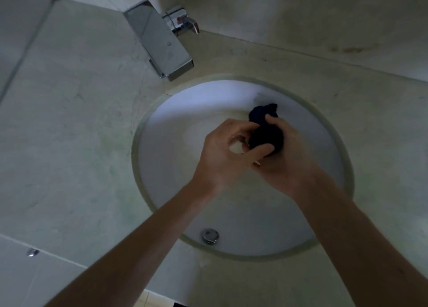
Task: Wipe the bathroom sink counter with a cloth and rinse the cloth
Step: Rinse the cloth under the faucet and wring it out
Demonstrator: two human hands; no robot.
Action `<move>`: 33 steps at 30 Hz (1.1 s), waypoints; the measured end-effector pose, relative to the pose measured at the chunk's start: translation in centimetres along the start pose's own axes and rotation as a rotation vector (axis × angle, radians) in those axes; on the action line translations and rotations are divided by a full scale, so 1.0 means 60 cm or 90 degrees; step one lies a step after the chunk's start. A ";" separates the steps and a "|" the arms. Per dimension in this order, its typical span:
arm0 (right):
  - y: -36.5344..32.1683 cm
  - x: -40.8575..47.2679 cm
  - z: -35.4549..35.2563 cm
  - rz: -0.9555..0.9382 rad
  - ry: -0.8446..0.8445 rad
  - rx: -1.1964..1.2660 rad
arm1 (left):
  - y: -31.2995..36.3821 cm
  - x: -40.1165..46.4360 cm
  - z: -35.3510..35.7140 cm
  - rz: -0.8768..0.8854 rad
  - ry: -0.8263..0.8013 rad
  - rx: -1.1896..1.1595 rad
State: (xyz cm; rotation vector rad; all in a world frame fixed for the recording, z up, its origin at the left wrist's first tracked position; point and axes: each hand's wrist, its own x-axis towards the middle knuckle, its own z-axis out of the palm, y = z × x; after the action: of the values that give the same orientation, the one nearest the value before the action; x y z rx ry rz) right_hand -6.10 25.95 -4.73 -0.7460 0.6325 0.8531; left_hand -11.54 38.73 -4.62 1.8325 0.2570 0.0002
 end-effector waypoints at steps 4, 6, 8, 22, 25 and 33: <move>-0.001 0.000 -0.005 0.041 0.025 -0.067 | -0.004 0.009 -0.004 0.043 0.018 0.011; -0.009 -0.005 -0.006 0.072 0.040 -0.176 | -0.001 0.017 -0.008 0.070 0.017 0.036; -0.018 -0.013 -0.004 0.095 0.103 -0.301 | 0.001 0.025 -0.013 0.079 0.029 0.054; -0.049 -0.053 0.023 -0.537 0.025 -0.765 | 0.067 0.051 -0.060 -0.100 -0.030 -0.015; -0.045 -0.049 0.026 -0.526 0.035 -0.704 | 0.067 0.049 -0.057 -0.080 -0.022 -0.013; -0.038 -0.042 0.016 -0.480 -0.038 -0.625 | 0.047 0.042 -0.076 -0.086 -0.092 -0.003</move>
State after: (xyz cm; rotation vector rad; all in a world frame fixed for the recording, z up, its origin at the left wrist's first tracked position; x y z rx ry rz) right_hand -5.27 24.61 -1.56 -1.6949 -0.2003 0.4274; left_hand -9.19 42.79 -1.00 1.7973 0.2770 -0.2245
